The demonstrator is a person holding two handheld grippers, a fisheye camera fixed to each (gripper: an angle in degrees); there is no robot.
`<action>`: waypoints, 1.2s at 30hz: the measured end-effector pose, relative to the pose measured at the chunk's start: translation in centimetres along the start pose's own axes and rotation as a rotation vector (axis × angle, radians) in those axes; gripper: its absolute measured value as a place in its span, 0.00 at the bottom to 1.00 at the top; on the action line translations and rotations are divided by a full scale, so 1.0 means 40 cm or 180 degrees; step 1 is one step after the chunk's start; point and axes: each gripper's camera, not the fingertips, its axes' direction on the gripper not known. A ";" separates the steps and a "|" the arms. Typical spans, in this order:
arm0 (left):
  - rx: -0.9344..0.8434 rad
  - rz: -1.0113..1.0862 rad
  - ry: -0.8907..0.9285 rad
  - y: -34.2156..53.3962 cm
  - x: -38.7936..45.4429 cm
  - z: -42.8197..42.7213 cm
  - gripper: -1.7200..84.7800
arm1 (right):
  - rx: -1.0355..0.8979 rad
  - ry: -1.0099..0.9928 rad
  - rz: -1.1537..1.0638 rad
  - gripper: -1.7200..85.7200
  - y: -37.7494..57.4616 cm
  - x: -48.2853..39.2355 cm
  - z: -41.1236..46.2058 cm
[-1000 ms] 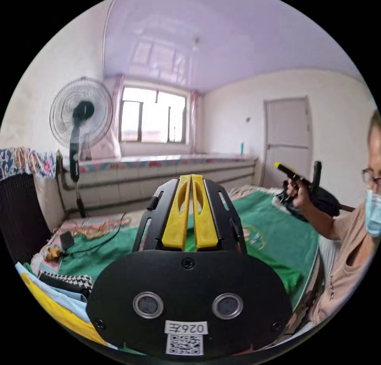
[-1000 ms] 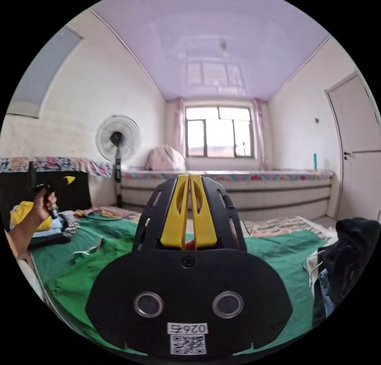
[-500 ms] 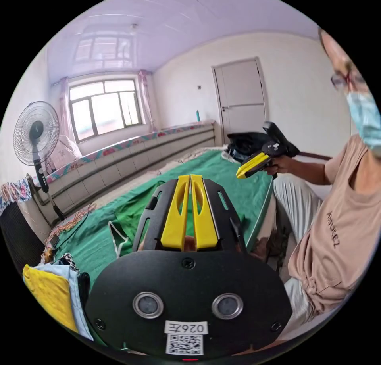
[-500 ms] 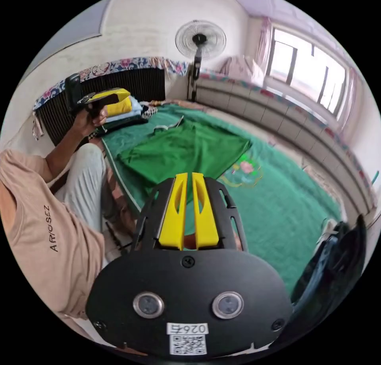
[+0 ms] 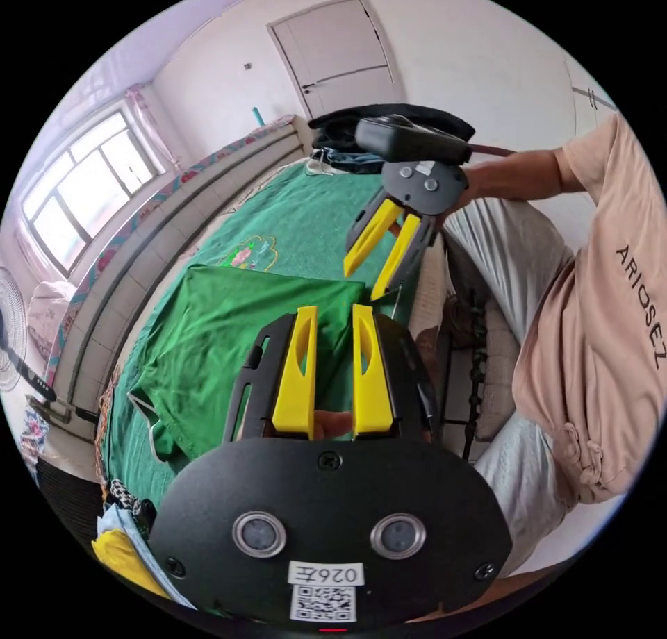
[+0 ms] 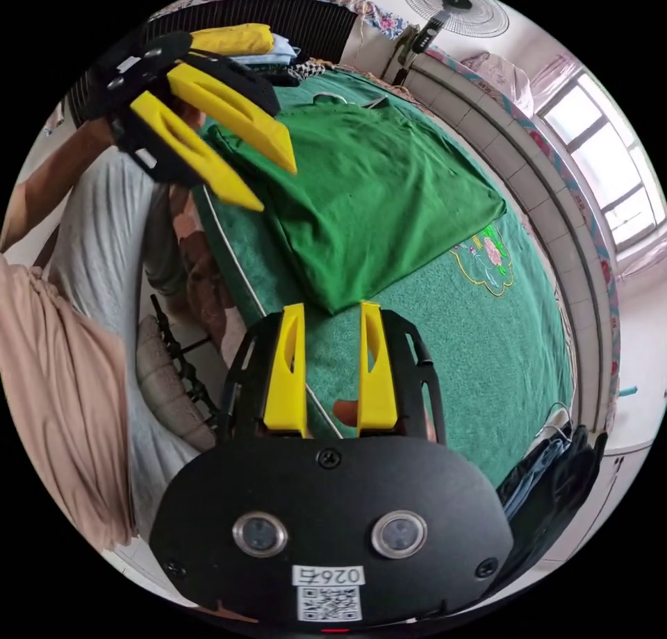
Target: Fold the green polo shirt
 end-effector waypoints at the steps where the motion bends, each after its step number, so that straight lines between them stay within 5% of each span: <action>1: -0.0075 0.0082 0.0043 -0.028 -0.011 0.017 0.13 | -0.0056 -0.0027 -0.0011 0.07 -0.037 0.029 -0.008; 7: -0.0406 0.0464 -0.0160 -0.161 -0.067 0.097 0.17 | -0.0011 -0.0210 0.0184 0.01 -0.170 0.210 -0.158; 12: -0.0876 0.0297 -0.0825 -0.207 -0.202 0.171 0.02 | 0.0299 -0.0482 0.0301 0.01 -0.214 0.346 -0.328; 20: -0.0458 -0.0626 0.0403 -0.162 -0.610 0.101 0.01 | 0.0548 0.0287 -0.0373 0.13 -0.192 0.321 -0.492; 31: -0.0140 -0.1058 0.0855 -0.094 -0.820 0.061 0.02 | 0.0347 0.1680 -0.1482 0.17 -0.320 0.120 -0.403; 34: -0.0149 -0.1068 0.0922 -0.100 -0.839 0.061 0.02 | 0.0428 0.1924 -0.1708 0.13 -0.330 0.100 -0.394; 36: -0.0191 -0.1068 0.0895 -0.104 -0.843 0.056 0.03 | 0.0488 0.2010 -0.1749 0.03 -0.323 0.096 -0.394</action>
